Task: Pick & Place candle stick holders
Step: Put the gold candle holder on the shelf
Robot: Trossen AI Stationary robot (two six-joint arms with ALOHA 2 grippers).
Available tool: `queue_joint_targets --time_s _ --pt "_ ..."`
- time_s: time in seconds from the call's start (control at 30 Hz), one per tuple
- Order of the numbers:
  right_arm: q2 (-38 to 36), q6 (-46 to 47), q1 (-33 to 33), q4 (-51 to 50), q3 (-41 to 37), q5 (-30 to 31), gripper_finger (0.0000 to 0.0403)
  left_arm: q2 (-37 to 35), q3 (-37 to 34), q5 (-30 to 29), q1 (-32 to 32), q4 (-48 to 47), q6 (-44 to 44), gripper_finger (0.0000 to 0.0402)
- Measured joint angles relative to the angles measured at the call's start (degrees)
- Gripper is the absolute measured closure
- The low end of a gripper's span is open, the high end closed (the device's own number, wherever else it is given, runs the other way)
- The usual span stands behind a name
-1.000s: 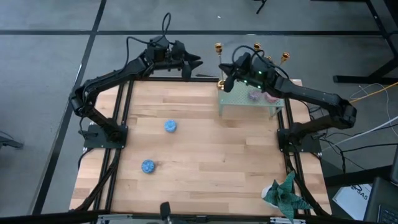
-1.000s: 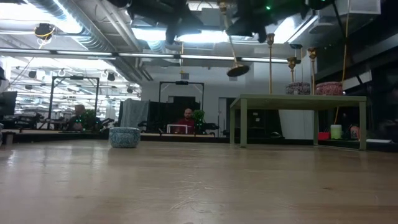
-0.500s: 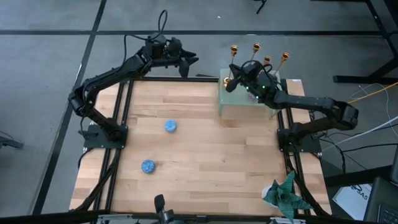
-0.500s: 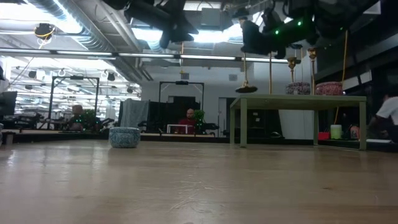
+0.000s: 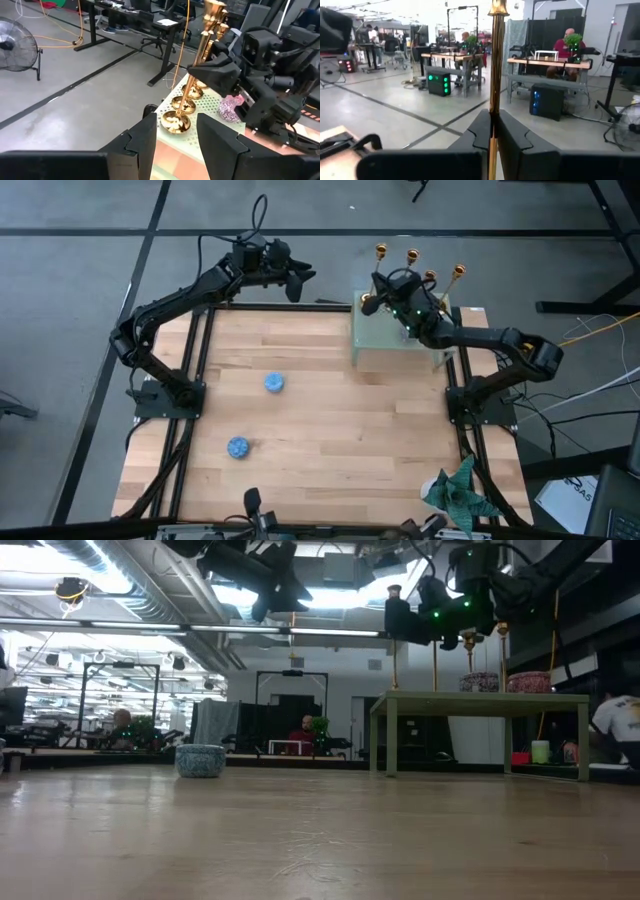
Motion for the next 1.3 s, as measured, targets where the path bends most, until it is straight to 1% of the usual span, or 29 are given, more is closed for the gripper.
queue_joint_targets --time_s 0.1,0.27,0.37,0.63,0.83,1.0,1.1,1.23,1.3 --pt "0.06 0.13 -0.95 0.10 0.00 -0.24 0.0383 0.00 0.00 -0.19 0.00 0.01 0.13 0.0264" --pt "0.07 2.54 -1.94 -0.05 0.00 -3.68 0.0367 0.00 0.00 -0.19 -0.02 0.01 1.54 0.0264" --pt "0.07 3.05 -1.97 -0.41 0.00 -3.67 0.0360 0.00 0.00 -0.19 -0.02 0.01 1.62 0.0265" --pt "0.07 2.91 -1.97 -2.32 0.00 -4.29 0.0361 0.02 0.00 -0.17 -0.02 0.01 1.61 0.0263" --pt "0.07 2.91 -1.97 -2.95 0.00 -4.98 0.0343 0.02 0.00 -0.17 -0.04 0.01 1.57 0.0266" --pt "0.07 2.97 -1.97 -3.22 0.00 -5.00 0.0310 0.02 0.00 -0.18 -0.04 0.01 1.44 0.0264" --pt "0.07 2.97 -1.97 -3.87 0.00 -5.06 0.0280 0.02 0.00 -0.17 -0.04 0.01 0.66 0.0263" --pt "0.07 3.10 -1.97 -4.16 0.00 -6.80 0.0236 0.04 0.00 -0.17 -0.04 0.01 0.13 0.0265" --pt "-0.19 3.10 -1.77 -5.94 0.07 -7.06 0.0216 0.04 0.00 -0.17 -0.04 0.01 0.12 0.0266"
